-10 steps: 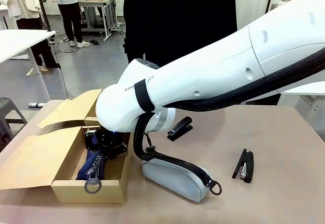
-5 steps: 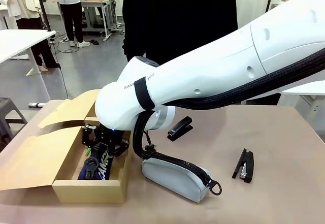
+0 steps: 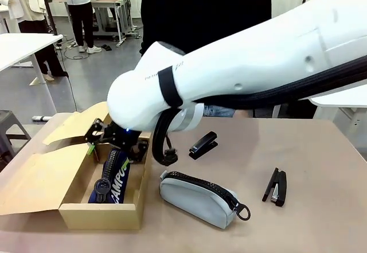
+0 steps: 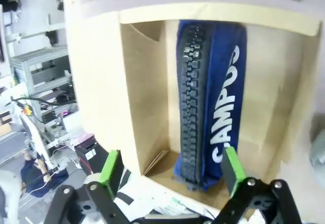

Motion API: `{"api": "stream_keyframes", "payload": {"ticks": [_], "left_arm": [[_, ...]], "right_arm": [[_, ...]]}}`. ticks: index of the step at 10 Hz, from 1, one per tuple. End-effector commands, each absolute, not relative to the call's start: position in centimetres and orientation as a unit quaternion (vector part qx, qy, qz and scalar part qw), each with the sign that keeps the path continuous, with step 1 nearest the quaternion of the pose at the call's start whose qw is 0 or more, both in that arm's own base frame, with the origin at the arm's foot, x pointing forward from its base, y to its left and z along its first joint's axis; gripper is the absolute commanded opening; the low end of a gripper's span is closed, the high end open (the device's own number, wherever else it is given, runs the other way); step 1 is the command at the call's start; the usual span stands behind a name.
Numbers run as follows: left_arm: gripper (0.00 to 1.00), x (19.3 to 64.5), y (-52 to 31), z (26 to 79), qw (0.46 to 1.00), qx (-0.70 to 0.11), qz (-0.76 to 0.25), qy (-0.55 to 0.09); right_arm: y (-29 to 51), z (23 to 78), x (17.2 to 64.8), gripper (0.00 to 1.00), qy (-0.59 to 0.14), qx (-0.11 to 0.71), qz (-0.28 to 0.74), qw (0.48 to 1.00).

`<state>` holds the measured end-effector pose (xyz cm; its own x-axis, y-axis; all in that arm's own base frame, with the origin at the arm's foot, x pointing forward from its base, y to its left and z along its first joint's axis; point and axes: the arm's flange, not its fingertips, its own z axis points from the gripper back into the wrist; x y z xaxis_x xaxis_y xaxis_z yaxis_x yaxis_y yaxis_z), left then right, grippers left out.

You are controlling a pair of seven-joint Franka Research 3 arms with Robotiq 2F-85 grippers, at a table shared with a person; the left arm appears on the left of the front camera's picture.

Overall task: Place items inside the box.
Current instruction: Pick up a Pencil pouch or Stapler and place it inside the Mailer Box closest to the robot.

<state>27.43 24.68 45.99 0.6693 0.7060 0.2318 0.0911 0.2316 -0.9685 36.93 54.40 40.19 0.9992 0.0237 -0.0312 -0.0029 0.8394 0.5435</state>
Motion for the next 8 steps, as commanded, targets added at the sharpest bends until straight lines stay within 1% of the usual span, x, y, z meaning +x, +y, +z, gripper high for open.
{"api": "stream_keyframes", "payload": {"ticks": [1,3,4,5,6,7,8], "left_arm": [[1.0,27.5,24.6,46.1,0.698,-0.584,0.209,-0.358],[1.0,27.5,24.6,46.1,0.698,-0.584,0.209,-0.358],[1.0,27.5,24.6,46.1,0.698,-0.584,0.209,-0.358],[1.0,27.5,24.6,46.1,0.698,-0.584,0.209,-0.358],[1.0,27.5,24.6,46.1,0.698,-0.584,0.209,-0.358],[1.0,27.5,24.6,46.1,0.698,-0.584,0.209,-0.358],[1.0,27.5,24.6,46.1,0.698,-0.584,0.209,-0.358]], "right_arm": [[48.4,43.6,35.8,1.0,0.043,0.288,0.028,0.956],[42.0,47.6,34.0,1.0,0.068,0.25,0.053,0.964],[39.0,49.0,32.5,1.0,0.069,0.235,0.077,0.966],[36.3,50.1,30.8,1.0,0.045,0.229,0.072,0.97],[36.3,49.8,29.9,1.0,-0.031,0.14,-0.09,0.986],[39.9,49.6,32.9,1.0,0.064,0.233,0.057,0.969],[39.9,49.6,32.9,1.0,0.064,0.233,0.057,0.969]]}}
